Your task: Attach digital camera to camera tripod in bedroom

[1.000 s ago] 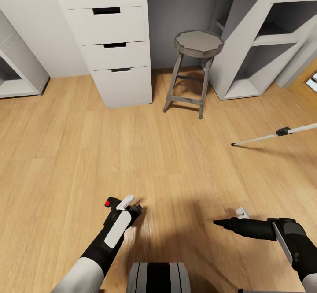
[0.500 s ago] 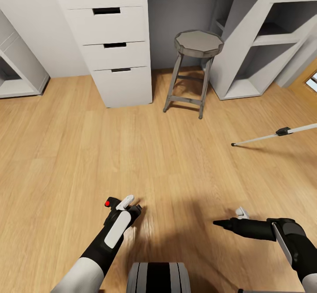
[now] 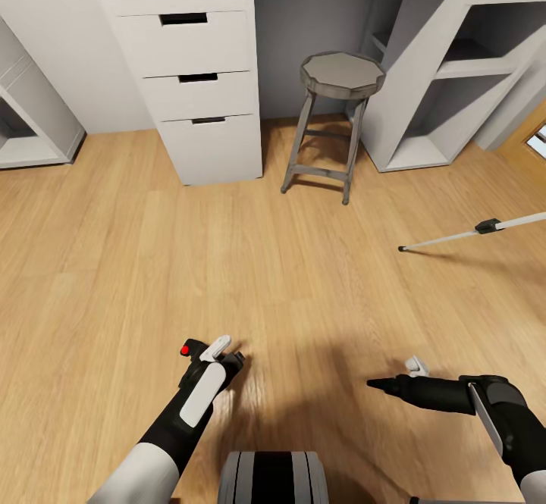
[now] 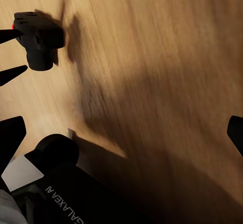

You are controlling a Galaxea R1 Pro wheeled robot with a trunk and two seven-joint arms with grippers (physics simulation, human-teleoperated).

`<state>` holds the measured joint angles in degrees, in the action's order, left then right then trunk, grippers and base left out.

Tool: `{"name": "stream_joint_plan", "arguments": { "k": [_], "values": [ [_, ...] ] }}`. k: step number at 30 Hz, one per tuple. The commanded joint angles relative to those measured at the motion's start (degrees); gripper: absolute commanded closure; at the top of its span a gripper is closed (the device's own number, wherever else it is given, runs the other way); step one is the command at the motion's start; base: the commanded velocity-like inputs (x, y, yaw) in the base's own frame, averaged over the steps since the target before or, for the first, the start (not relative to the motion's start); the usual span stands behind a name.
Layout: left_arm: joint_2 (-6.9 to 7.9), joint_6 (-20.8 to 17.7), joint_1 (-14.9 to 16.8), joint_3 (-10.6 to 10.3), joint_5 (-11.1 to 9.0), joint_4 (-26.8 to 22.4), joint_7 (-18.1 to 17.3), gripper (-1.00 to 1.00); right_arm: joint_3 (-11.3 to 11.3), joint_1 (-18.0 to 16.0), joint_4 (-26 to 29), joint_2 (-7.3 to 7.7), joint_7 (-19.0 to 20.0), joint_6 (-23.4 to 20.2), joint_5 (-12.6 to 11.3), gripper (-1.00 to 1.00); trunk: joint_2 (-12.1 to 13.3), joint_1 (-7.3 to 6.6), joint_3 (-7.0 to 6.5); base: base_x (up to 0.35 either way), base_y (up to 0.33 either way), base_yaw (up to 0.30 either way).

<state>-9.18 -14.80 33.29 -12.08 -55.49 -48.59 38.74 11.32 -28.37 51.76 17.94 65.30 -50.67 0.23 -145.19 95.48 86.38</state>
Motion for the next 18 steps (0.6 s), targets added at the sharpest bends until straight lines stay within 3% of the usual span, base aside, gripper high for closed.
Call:
{"name": "stream_joint_plan", "arguments": {
  "k": [1,18],
  "values": [
    [0.01,-0.14,0.02,-0.11,-0.23,-0.09,0.37,-1.00,0.09,-0.02,0.03,0.01,0.19,-0.42,0.03,-1.00,-0.01,-0.01,0.04,0.000,0.000,0.000],
    [0.04,-0.14,0.02,-1.19,-0.15,-0.02,0.37,-1.00,0.02,-0.02,0.11,-0.01,0.21,-0.40,0.03,-1.00,-0.01,-0.01,0.04,0.000,0.000,0.000]
  ]
}}
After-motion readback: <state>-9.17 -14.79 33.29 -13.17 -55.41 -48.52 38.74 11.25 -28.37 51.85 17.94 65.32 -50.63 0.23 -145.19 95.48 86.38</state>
